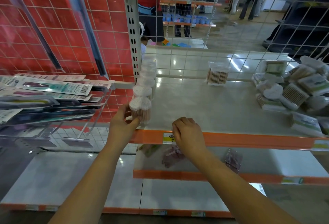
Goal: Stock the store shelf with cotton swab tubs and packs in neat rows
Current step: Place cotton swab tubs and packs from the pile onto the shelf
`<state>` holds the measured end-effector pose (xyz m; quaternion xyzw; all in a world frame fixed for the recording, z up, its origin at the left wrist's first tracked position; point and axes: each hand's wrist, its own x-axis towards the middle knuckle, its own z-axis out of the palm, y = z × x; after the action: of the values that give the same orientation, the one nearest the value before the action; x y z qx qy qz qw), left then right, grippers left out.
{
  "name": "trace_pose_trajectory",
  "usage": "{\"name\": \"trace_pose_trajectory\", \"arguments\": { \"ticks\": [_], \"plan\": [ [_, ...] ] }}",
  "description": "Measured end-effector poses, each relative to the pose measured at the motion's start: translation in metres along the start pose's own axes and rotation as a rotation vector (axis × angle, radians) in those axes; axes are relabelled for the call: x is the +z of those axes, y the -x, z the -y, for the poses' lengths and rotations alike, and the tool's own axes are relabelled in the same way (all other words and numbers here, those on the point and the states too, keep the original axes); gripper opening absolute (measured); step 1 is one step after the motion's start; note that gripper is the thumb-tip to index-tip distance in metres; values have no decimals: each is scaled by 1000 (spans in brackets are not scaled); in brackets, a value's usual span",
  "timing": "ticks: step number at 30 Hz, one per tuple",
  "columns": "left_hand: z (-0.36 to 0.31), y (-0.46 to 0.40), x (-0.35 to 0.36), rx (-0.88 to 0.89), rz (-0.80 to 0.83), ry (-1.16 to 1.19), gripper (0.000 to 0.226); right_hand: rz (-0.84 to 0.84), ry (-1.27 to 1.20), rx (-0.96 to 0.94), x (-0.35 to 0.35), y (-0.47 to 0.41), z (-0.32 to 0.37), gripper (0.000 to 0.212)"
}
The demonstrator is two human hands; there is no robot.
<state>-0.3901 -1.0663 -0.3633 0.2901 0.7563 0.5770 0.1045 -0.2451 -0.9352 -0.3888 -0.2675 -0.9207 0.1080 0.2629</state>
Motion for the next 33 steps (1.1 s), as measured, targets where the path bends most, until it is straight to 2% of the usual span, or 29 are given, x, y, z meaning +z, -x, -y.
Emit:
{"name": "trace_pose_trajectory", "arguments": {
  "ticks": [5, 9, 12, 14, 17, 19, 24, 33],
  "plan": [
    [1, 1, -1, -3, 27, -30, 46, 4, 21, -10, -1, 0, 1, 15],
    [-2, -1, -4, -19, 55, -4, 52, 73, 22, -18, -3, 0, 0, 18],
    [-7, -3, -9, 6, 29, 11, 59, 137, -41, 11, -11, -2, 0, 32],
    [-15, -2, -13, 57, -17, -30, 59, 143, -138, 52, -20, -3, 3, 33],
    [-37, 4, -14, 246, -84, -176, 46, 115, -255, 80, -37, -4, 7, 31],
    [-53, 9, -11, 345, -54, -285, 41, 105, -289, 72, -49, -5, 12, 33],
    [-74, 20, 14, 470, 63, -495, 46, 139, -274, 20, -70, -9, 19, 41],
    [-75, 24, 56, 502, 172, -601, 46, 158, -183, 64, -86, -1, -7, 43]
  ]
}}
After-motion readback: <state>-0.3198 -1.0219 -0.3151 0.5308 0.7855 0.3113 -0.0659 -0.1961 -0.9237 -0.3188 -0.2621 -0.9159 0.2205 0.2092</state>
